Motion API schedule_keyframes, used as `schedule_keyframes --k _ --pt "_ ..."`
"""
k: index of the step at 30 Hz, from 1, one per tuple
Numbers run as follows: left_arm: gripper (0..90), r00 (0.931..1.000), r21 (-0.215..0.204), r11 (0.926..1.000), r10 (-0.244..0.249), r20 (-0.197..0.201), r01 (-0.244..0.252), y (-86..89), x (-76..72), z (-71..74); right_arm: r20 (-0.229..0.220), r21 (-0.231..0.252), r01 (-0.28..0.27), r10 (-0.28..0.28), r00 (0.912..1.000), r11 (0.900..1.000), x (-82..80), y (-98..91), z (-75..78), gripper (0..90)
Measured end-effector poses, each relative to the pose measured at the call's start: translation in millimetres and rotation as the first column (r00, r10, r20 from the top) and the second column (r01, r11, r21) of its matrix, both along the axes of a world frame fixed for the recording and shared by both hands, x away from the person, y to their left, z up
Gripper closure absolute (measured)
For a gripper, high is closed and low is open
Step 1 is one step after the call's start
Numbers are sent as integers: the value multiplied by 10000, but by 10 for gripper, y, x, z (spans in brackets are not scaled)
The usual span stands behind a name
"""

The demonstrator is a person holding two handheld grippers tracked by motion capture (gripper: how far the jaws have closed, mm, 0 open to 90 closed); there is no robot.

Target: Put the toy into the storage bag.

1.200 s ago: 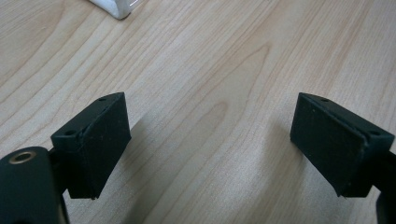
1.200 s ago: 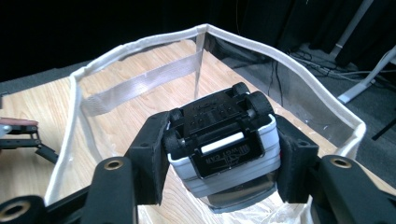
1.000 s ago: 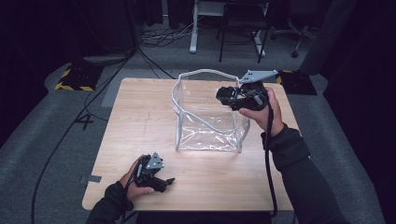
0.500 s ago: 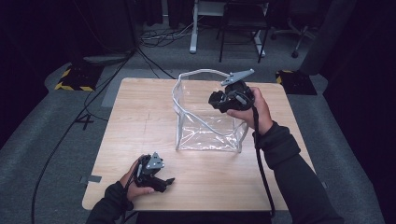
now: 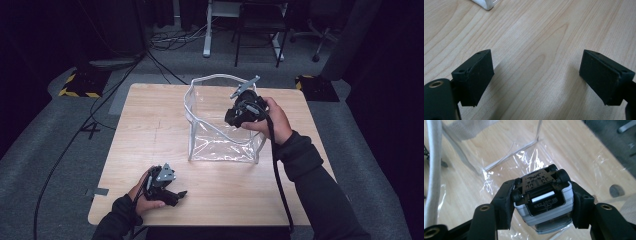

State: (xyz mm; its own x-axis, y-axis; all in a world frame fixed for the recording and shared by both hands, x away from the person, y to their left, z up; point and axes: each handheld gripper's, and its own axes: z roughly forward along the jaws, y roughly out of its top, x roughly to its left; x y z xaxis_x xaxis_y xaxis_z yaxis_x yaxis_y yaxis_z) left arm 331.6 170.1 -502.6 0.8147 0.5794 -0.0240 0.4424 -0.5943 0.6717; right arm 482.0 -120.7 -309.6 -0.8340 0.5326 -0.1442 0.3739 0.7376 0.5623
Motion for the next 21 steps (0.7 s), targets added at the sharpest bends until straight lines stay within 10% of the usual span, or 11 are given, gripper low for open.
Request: schedule_keyframes --k 21 --pt "124 10000 -44 10000 4 -20 -4 -1 -9 -2 -1170 -1114 250 -381 9924 9935 -38 -55 -140 456"
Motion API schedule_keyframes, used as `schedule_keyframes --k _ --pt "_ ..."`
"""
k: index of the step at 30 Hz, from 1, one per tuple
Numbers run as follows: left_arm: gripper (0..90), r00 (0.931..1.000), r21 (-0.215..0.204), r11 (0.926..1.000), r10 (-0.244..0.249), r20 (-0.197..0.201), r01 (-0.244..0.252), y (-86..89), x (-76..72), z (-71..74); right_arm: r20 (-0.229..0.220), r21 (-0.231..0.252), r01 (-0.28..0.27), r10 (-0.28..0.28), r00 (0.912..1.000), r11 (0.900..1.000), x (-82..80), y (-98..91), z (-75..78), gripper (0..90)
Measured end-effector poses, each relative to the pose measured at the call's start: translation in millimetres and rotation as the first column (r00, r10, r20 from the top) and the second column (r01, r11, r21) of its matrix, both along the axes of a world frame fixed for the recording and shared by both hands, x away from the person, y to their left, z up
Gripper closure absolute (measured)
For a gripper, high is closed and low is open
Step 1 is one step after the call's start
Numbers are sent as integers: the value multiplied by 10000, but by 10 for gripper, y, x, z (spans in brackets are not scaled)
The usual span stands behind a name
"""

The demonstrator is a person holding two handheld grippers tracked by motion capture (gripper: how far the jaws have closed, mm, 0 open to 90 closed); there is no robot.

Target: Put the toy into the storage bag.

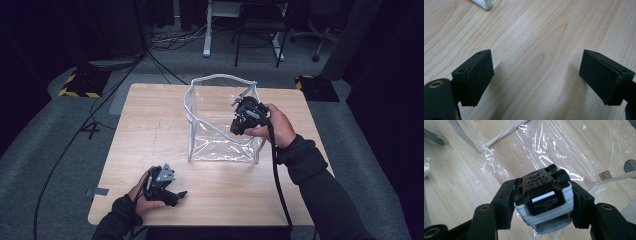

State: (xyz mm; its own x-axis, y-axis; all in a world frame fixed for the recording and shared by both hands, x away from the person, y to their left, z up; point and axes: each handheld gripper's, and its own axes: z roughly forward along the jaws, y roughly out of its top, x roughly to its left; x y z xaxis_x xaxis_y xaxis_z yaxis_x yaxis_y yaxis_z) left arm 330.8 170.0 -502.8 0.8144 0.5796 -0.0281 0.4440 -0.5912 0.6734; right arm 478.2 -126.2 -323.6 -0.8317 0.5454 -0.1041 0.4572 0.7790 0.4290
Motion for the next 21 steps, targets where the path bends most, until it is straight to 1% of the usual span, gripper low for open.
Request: schedule_keyframes --k 1,2,3,5,8,11,15,21 --pt "124 10000 2 10000 1 -1 -1 0 0 0 37 22 -124 124 9999 9999 11 -8 -8 456" --pt "124 10000 2 10000 1 0 -1 0 0 0 -56 30 -45 45 10000 10000 7 -10 -14 456" --pt "124 10000 1 10000 2 1 -2 0 0 0 -1 9 -72 72 10000 10000 12 -16 -21 456" --pt "124 10000 3 10000 -2 2 2 0 0 0 -30 -68 -70 70 10000 10000 9 -19 -25 456" --pt "124 10000 2 10000 -1 0 1 0 0 0 -216 -97 -63 61 9997 9999 -5 -14 -34 456" --pt "124 10000 1 10000 1 2 -1 0 0 0 -222 -151 -169 165 9996 9997 -4 -15 -41 456" --pt "124 10000 -14 10000 32 -1 -32 -1 -4 -1 -415 -221 -203 194 9990 9995 -14 -10 -47 455" --pt "125 10000 -10 10000 28 2 -28 -1 -4 0 -517 -225 -240 228 9984 9995 -15 -19 -49 455"
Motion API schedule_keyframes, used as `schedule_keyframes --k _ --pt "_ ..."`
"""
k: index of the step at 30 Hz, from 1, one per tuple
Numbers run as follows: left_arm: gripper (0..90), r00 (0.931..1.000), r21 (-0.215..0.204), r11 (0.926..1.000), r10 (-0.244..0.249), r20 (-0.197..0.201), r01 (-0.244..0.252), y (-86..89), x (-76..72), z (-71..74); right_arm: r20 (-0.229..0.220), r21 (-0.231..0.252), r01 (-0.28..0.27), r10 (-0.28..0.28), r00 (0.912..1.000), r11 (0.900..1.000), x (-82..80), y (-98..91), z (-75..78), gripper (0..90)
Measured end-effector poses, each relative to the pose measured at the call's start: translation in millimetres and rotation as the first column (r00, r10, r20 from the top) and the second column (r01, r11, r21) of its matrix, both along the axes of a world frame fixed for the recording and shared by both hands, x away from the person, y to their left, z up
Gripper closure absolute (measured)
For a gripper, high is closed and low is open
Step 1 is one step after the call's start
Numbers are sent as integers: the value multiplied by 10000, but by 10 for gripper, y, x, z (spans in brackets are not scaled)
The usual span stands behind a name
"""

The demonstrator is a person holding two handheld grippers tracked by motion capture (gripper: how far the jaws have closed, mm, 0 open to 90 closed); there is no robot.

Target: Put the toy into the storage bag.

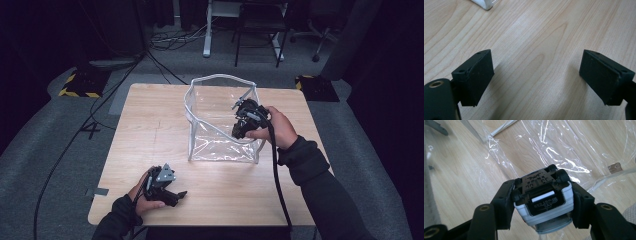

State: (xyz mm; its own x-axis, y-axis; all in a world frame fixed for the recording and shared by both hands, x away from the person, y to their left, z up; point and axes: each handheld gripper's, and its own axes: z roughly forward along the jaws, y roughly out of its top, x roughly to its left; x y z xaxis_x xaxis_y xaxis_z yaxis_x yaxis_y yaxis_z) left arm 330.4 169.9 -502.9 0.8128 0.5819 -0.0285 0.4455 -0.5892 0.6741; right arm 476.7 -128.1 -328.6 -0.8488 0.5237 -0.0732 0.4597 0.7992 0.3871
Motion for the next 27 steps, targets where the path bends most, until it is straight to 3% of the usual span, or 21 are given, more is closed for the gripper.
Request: schedule_keyframes --k 16,18,27 --pt "125 10000 1 10000 11 2 -11 0 -1 0 25 15 -64 64 10000 10000 0 17 -20 441" --pt "124 10000 6 10000 9 14 -9 1 -1 1 95 24 3 -3 10000 10000 -2 14 -17 481" --pt "124 10000 39 10000 14 49 -14 2 -1 2 165 65 -79 78 9998 9999 -2 3 -20 480"
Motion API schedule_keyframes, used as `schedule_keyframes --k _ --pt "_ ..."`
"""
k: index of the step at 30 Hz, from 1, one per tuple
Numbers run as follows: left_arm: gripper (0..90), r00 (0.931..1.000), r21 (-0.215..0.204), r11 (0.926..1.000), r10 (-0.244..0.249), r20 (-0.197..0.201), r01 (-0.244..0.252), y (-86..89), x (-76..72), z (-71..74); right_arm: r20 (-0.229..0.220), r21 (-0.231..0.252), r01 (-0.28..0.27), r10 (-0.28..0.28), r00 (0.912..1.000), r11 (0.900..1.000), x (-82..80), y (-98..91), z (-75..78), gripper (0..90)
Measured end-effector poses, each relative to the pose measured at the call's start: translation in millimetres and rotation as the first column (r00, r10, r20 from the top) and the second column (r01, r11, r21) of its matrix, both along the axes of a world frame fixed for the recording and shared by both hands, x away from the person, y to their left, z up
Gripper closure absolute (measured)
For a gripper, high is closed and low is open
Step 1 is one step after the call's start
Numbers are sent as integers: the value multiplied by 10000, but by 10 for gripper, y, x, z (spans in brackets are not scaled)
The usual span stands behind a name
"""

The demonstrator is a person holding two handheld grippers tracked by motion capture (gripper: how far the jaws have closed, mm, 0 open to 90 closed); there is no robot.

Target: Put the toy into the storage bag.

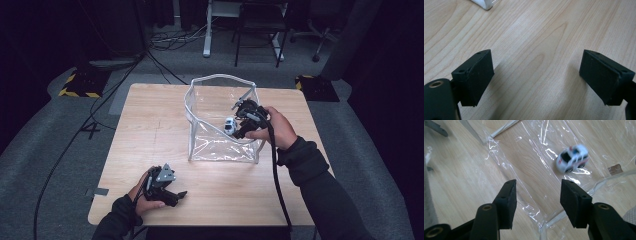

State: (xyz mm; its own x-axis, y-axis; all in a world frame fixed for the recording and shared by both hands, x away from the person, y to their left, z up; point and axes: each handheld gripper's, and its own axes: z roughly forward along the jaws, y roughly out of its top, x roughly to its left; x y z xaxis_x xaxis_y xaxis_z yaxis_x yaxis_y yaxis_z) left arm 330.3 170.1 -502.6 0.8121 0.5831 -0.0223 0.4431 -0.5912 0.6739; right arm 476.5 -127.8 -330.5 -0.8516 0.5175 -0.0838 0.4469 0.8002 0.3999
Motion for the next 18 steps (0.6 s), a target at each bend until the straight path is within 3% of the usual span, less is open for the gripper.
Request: schedule_keyframes --k 16,18 --pt "124 10000 -45 10000 -11 -53 10 -2 -1 -3 150 236 145 -149 9998 9996 -16 -26 19 443" --pt "124 10000 -56 10000 3 -50 -3 -3 -1 -3 365 310 138 -149 9992 9994 -16 -34 23 428"
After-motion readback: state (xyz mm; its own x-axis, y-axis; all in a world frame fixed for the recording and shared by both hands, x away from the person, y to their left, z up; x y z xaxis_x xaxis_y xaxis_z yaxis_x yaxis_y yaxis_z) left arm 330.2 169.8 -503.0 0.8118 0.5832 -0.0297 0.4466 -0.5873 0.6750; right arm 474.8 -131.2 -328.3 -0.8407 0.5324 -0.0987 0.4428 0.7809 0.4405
